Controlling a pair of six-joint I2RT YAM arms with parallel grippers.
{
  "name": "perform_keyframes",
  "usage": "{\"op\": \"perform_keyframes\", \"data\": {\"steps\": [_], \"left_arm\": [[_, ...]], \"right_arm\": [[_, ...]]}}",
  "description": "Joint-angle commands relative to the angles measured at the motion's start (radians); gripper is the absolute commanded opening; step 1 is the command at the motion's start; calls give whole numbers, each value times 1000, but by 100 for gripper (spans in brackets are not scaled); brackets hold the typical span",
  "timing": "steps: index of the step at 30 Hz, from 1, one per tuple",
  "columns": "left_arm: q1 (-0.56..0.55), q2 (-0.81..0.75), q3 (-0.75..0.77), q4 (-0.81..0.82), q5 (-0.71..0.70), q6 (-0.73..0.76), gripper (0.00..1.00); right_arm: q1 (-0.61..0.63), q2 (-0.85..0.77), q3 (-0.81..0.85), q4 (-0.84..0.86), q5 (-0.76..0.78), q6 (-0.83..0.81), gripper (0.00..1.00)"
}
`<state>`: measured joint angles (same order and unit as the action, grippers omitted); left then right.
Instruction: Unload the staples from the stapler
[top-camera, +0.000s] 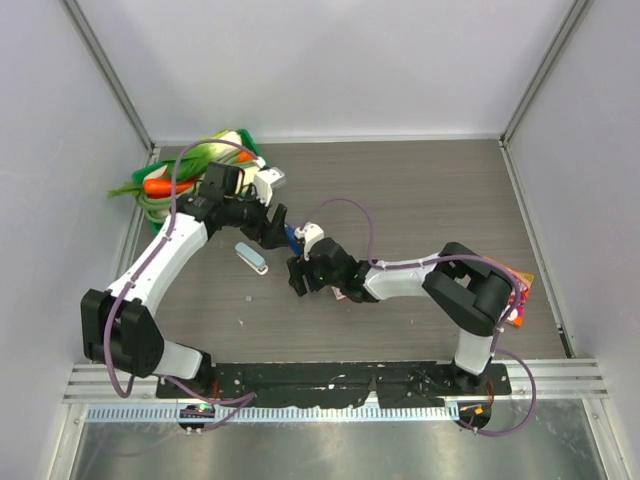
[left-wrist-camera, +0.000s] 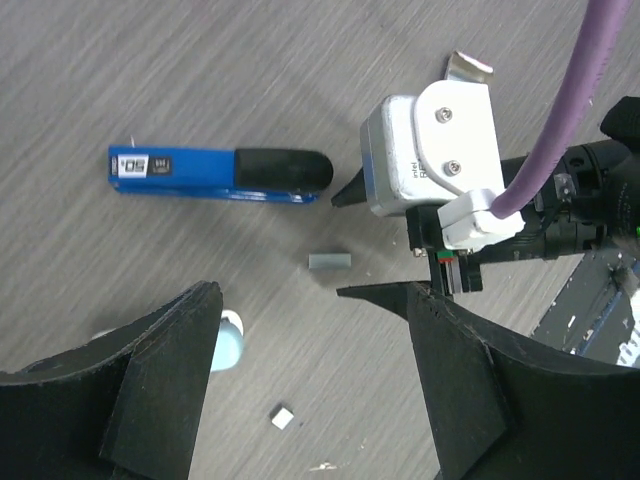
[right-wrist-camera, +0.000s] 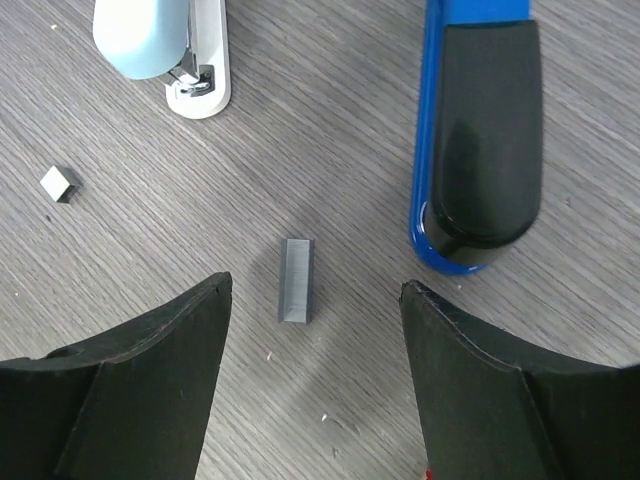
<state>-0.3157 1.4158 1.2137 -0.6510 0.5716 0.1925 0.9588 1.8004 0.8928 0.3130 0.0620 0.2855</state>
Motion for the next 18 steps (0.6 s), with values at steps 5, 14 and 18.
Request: {"op": "perform_keyframes", "data": {"steps": [5,14,18], "left_arm": [[55,-81,-9,-36,59,22,79],[67,-98,-9,-50,27,28,78],[67,-104,-14,-52,16,30,78]], "right_arm": [[66,46,74,5,93,-91,69],[121,77,97,-72,200,-146,52],[126,76,90,-84,214,-138,44]]}}
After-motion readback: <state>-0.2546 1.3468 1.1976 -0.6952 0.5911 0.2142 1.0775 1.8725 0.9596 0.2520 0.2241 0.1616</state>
